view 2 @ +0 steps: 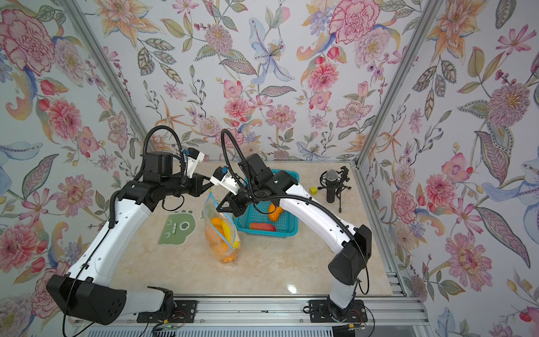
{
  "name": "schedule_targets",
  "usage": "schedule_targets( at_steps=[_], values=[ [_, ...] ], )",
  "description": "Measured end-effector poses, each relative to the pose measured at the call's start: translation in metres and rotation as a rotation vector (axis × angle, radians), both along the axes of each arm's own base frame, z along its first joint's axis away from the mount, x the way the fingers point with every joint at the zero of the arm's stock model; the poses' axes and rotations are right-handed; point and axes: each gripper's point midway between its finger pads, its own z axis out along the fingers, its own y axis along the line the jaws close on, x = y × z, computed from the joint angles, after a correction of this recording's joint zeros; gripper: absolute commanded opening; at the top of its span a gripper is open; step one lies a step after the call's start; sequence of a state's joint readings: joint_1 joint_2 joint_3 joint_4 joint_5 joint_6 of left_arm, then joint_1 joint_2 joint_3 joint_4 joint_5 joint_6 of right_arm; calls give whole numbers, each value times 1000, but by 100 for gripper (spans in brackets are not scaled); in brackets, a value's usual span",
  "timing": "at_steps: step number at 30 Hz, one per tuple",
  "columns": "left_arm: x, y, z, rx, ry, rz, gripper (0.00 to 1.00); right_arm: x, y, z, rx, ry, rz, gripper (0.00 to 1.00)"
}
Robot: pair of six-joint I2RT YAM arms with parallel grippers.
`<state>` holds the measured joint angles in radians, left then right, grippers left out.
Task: Place the mango in a zip-top bag and seal the zipper
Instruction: Adjust the zipper food storage bag at the center of the board.
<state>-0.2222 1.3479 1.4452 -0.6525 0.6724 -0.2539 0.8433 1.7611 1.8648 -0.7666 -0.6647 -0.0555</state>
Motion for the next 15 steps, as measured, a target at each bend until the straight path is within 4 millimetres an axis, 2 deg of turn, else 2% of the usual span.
schedule_targets(
  at_steps=[5,10,15],
  values=[
    [-3,1,8,-9,-14,5,0,8,-3,-1,-18,-26,-43,0],
    [-8,11,22,-13,-51,47,0,27,-6,-2,-53,-80,-140,0],
    [-3,38,43,-3,-105,150,0,53,7,30,2,-138,-201,0]
  ],
)
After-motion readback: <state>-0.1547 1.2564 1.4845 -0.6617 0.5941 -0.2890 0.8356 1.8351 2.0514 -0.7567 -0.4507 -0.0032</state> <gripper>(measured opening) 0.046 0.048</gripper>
